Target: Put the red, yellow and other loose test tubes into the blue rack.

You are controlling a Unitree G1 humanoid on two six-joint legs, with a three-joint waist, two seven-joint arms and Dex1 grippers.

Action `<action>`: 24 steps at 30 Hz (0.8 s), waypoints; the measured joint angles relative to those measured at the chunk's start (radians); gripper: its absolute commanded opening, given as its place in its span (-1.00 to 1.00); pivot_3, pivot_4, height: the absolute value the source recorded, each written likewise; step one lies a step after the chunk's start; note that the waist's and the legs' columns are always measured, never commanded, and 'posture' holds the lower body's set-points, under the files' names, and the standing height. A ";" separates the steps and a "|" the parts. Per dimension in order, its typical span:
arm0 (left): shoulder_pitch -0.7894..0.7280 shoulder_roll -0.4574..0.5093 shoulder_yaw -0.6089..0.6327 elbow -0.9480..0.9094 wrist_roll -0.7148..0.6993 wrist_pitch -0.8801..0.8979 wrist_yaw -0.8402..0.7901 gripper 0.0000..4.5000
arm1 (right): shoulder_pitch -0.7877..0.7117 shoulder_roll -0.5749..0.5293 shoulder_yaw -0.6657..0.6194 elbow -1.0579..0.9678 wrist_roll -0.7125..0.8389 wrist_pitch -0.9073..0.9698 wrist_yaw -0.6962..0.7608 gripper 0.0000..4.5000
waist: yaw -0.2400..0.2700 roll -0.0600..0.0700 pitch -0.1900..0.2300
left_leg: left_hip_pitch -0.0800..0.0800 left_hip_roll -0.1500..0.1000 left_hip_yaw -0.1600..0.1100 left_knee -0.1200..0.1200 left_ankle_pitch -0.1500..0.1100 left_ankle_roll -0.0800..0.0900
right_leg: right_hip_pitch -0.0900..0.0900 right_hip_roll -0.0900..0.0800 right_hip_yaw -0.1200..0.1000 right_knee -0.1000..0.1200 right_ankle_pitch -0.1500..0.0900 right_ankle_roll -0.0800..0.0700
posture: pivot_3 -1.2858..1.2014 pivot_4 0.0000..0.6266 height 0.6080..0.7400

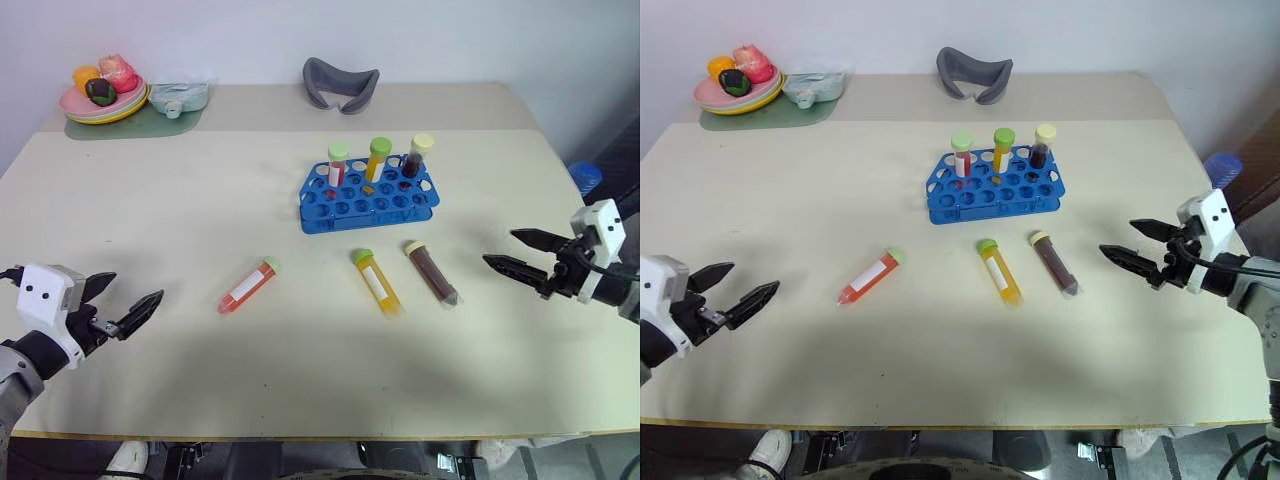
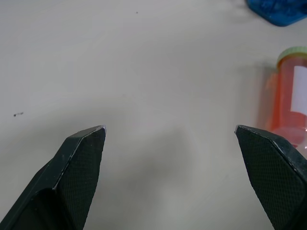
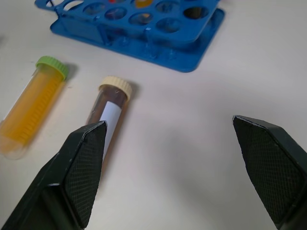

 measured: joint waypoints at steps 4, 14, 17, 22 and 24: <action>-0.001 -0.002 -0.003 0.002 0.012 -0.005 0.023 0.96 | -0.009 0.000 0.004 0.013 -0.011 -0.006 -0.001 0.90 | -0.001 0.000 0.000 | 0.001 0.000 0.000 0.000 0.000 0.000 | 0.000 0.000 0.000 0.000 0.000 0.000 | 0.03 -0.52 1.00; -0.115 -0.027 -0.085 -0.007 -0.002 0.002 0.058 0.96 | -0.010 0.011 0.028 -0.088 -0.008 0.058 -0.081 0.90 | 0.000 0.000 0.000 | 0.002 0.000 0.000 0.000 0.000 0.000 | 0.002 0.000 0.000 0.001 0.000 0.000 | 0.03 -0.52 1.00; -0.180 -0.023 -0.165 -0.029 -0.018 0.005 0.054 0.96 | -0.010 0.014 0.031 -0.186 0.012 0.126 -0.134 0.90 | 0.001 0.000 0.000 | 0.002 0.000 0.000 0.000 0.000 0.000 | 0.002 0.000 0.000 0.001 0.000 0.000 | 0.03 -0.52 1.00; -0.385 0.001 -0.373 -0.010 -0.016 0.015 0.003 0.96 | -0.036 -0.060 0.054 -0.330 0.031 0.336 -0.227 0.90 | 0.003 0.000 0.000 | 0.002 0.000 0.000 0.001 0.000 0.000 | 0.002 0.000 0.000 0.002 0.000 0.000 | 0.03 -0.52 1.00; -0.450 0.020 -0.459 -0.002 -0.006 0.004 -0.050 0.96 | -0.098 -0.074 0.054 -0.403 0.071 0.446 -0.272 0.90 | -0.003 0.001 0.000 | 0.003 0.000 0.000 0.000 0.000 0.000 | 0.002 0.000 0.001 0.002 0.000 0.000 | 0.03 -0.52 1.00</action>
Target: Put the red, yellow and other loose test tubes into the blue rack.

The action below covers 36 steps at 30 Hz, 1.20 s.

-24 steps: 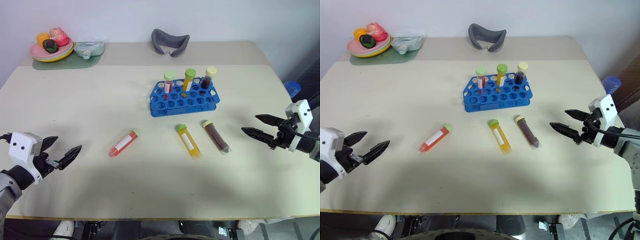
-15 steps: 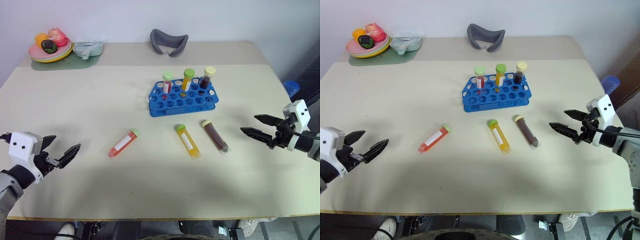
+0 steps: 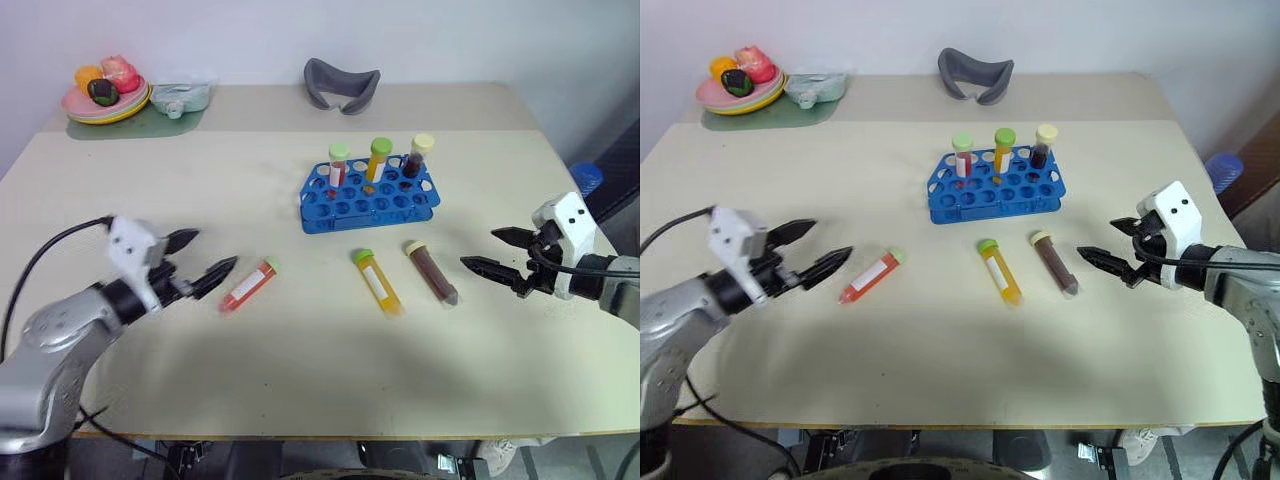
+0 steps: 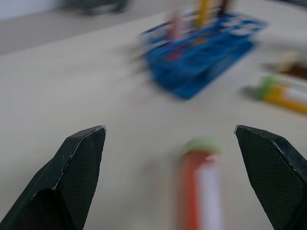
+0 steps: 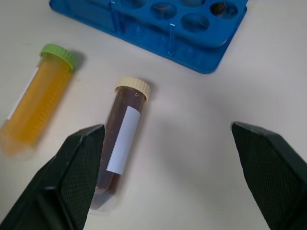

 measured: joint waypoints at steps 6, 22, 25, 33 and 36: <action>-0.112 -0.041 -0.185 0.076 0.058 -0.066 -0.092 0.96 | -0.289 0.122 0.063 -0.128 0.147 0.489 -0.223 0.90 | 0.001 0.000 0.000 | 0.002 0.001 -0.001 0.000 0.000 0.001 | 0.001 0.001 0.000 0.001 0.000 -0.001 | 0.03 -0.52 1.00; -0.103 -0.097 -0.324 0.078 0.144 -0.165 -0.155 0.96 | -0.478 0.219 0.359 0.211 0.662 0.572 -1.120 0.90 | 0.002 0.000 0.000 | -0.010 0.000 -0.001 0.002 0.000 0.001 | -0.010 0.000 0.000 0.003 0.000 0.000 | 0.03 -0.52 1.00; -0.089 -0.105 -0.332 0.064 0.148 -0.165 -0.149 0.96 | -0.503 0.219 0.393 0.301 0.775 0.572 -1.229 0.90 | 0.003 0.000 0.000 | -0.010 0.000 -0.001 0.002 0.000 0.001 | -0.010 0.000 0.000 0.003 0.000 0.000 | 0.03 -0.52 1.00; -0.040 -0.128 -0.343 0.063 0.166 -0.197 -0.139 0.96 | -0.597 0.203 0.492 0.453 0.914 0.572 -1.386 0.90 | 0.002 0.000 0.000 | -0.010 0.000 -0.001 0.002 0.000 0.001 | -0.010 0.000 0.000 0.003 0.000 0.000 | 0.03 -0.52 1.00; -0.022 -0.128 -0.347 0.063 0.181 -0.208 -0.140 0.96 | -0.615 0.201 0.526 0.484 0.944 0.572 -1.419 0.90 | 0.002 0.000 0.000 | -0.010 0.000 -0.001 0.002 0.000 0.001 | -0.010 0.000 0.000 0.003 0.000 0.000 | 0.03 -0.52 1.00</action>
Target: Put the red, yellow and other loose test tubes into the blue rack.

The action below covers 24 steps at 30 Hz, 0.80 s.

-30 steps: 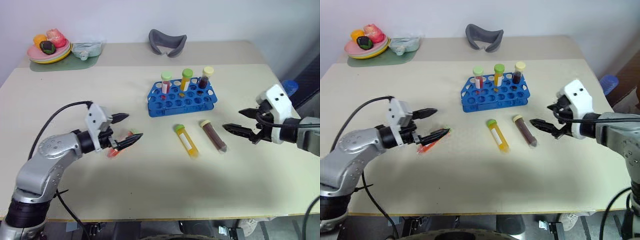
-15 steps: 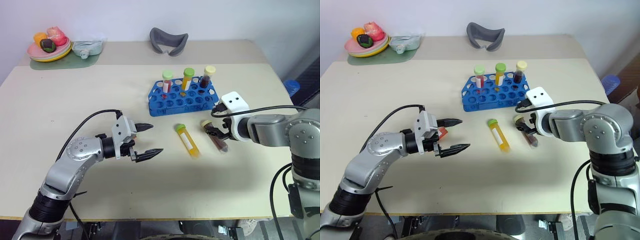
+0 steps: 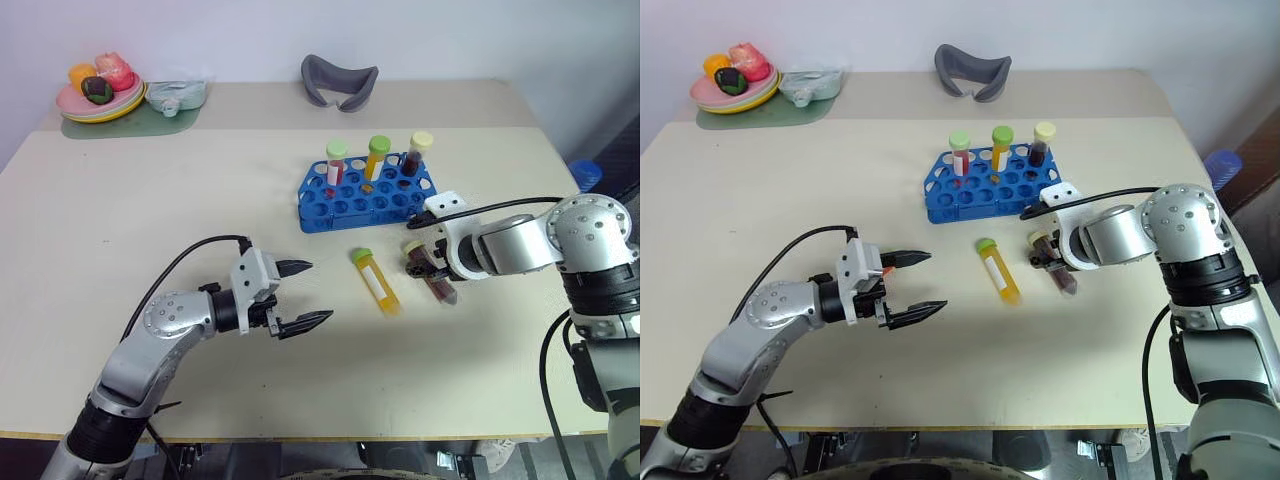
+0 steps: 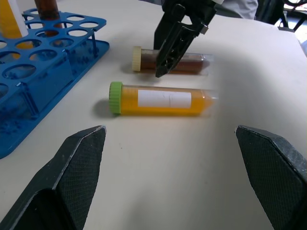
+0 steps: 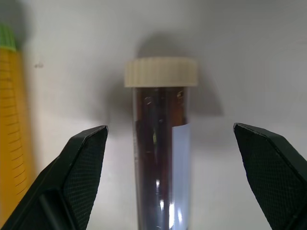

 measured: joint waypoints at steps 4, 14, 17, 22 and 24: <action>0.007 -0.008 -0.007 0.000 0.005 -0.010 0.005 1.00 | -0.008 0.000 0.017 0.031 0.025 0.000 -0.028 0.66 | 0.000 0.000 0.000 | 0.000 0.000 0.000 0.000 0.000 0.000 | 0.000 0.000 0.000 0.000 0.000 0.000 | 0.03 -0.52 1.00; 0.009 -0.010 -0.015 0.000 0.008 -0.018 0.011 1.00 | -0.013 0.011 0.024 0.037 0.038 0.000 -0.040 -0.64 | 0.000 0.000 0.000 | 0.000 0.000 0.000 0.000 0.000 0.000 | 0.000 0.000 0.000 0.000 0.000 0.000 | 0.03 -0.52 1.00; 0.012 -0.009 -0.015 0.000 0.010 -0.019 0.011 1.00 | -0.013 0.011 0.024 0.037 0.050 0.000 -0.046 -0.64 | 0.000 0.000 0.000 | 0.000 0.000 0.000 0.000 0.000 0.000 | 0.000 0.000 0.000 0.000 0.000 0.000 | 0.03 -0.52 1.00; 0.012 -0.009 -0.014 0.000 0.010 -0.022 0.011 1.00 | -0.012 -0.022 0.019 0.024 0.104 -0.036 -0.076 -0.64 | 0.000 0.000 0.000 | 0.000 0.000 0.000 0.000 0.000 0.000 | 0.000 0.000 0.000 0.000 0.000 0.000 | 0.03 -0.52 1.00; 0.012 -0.010 -0.006 0.001 0.010 -0.023 0.016 1.00 | -0.016 -0.038 -0.015 -0.037 0.088 -0.069 -0.038 -0.64 | 0.001 0.001 0.000 | -0.001 0.000 0.000 0.000 0.000 0.000 | -0.001 0.000 0.000 0.000 0.000 0.000 | 0.03 -0.52 1.00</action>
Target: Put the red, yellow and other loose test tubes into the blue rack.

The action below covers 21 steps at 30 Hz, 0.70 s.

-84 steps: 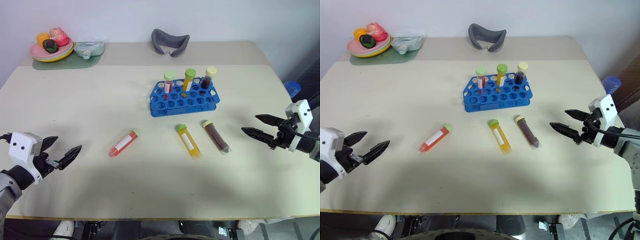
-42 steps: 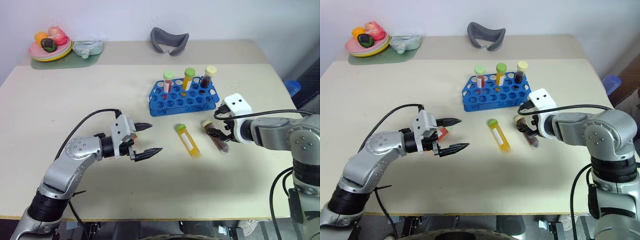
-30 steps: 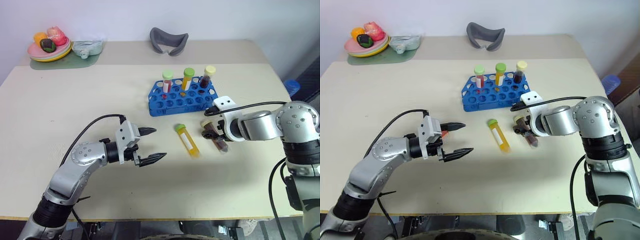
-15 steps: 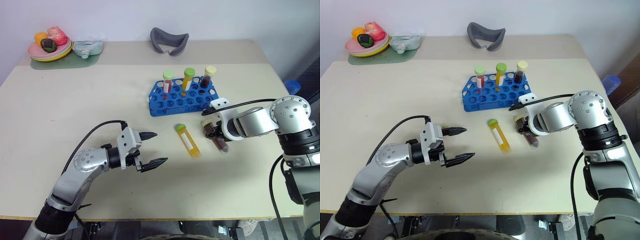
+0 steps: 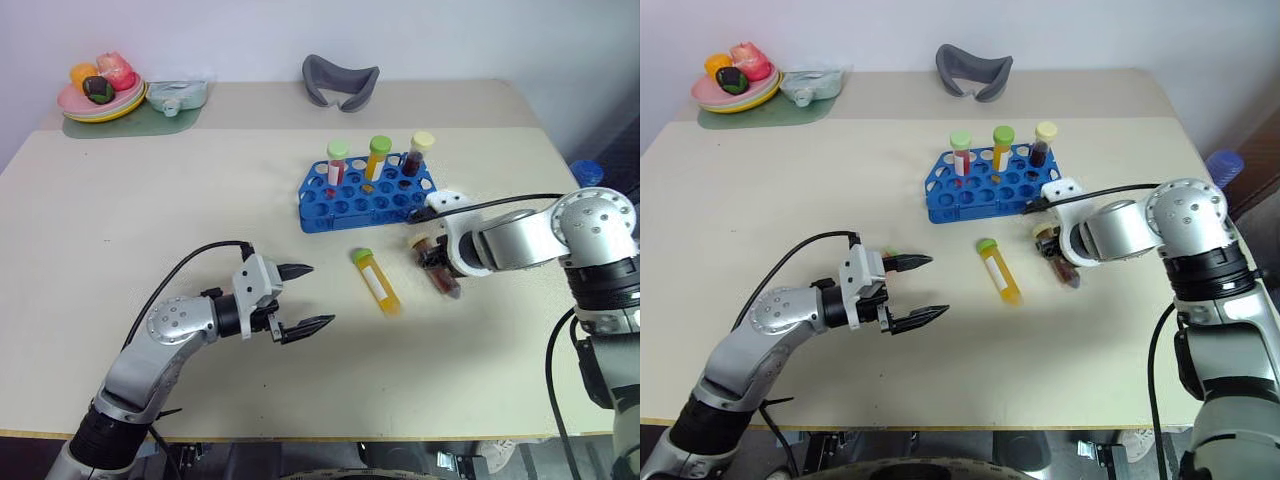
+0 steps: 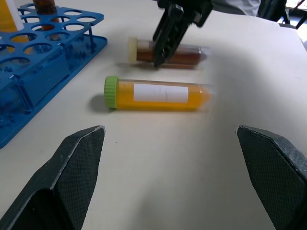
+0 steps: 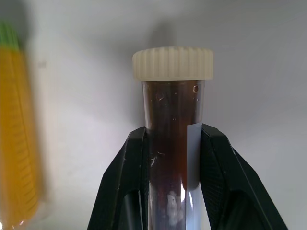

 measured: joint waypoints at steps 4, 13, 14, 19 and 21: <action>-0.001 -0.018 0.041 0.004 -0.008 -0.002 0.031 1.00 | 0.008 -0.017 -0.135 -0.242 -0.164 -0.176 0.188 -0.64 | 0.000 0.001 0.000 | 0.000 0.000 0.000 -0.001 0.000 0.000 | -0.001 0.001 0.000 0.000 0.000 0.000 | 0.03 -0.52 1.00; -0.087 -0.163 0.090 0.114 -0.012 -0.015 0.146 1.00 | 0.330 0.240 -0.098 -0.385 -0.933 -0.899 0.405 -0.64 | -0.003 -0.002 -0.002 | 0.000 0.000 0.000 0.001 0.000 0.000 | 0.000 0.000 0.000 0.001 0.000 0.000 | 0.03 -0.52 1.00; -0.099 -0.168 0.088 0.123 -0.003 -0.020 0.149 1.00 | 0.344 0.285 -0.091 -0.353 -1.007 -0.983 0.416 -0.64 | -0.004 -0.002 -0.002 | 0.001 0.000 0.000 0.001 0.000 0.000 | 0.000 0.000 0.000 0.002 0.000 0.000 | 0.03 -0.52 1.00; -0.139 -0.174 0.081 0.148 0.017 -0.029 0.166 1.00 | 0.375 0.433 -0.085 -0.152 -1.259 -1.273 0.475 -0.64 | -0.002 -0.001 -0.002 | 0.001 0.000 0.000 0.000 0.001 -0.002 | 0.000 0.000 0.000 0.002 0.000 0.000 | 0.03 -0.52 1.00; -0.157 -0.174 0.082 0.143 0.015 -0.011 0.174 1.00 | 0.375 0.475 -0.085 -0.091 -1.312 -1.352 0.515 -0.64 | -0.002 -0.001 -0.002 | 0.001 0.000 0.000 0.000 0.001 -0.002 | 0.000 0.000 0.000 0.002 0.000 0.000 | 0.03 -0.52 1.00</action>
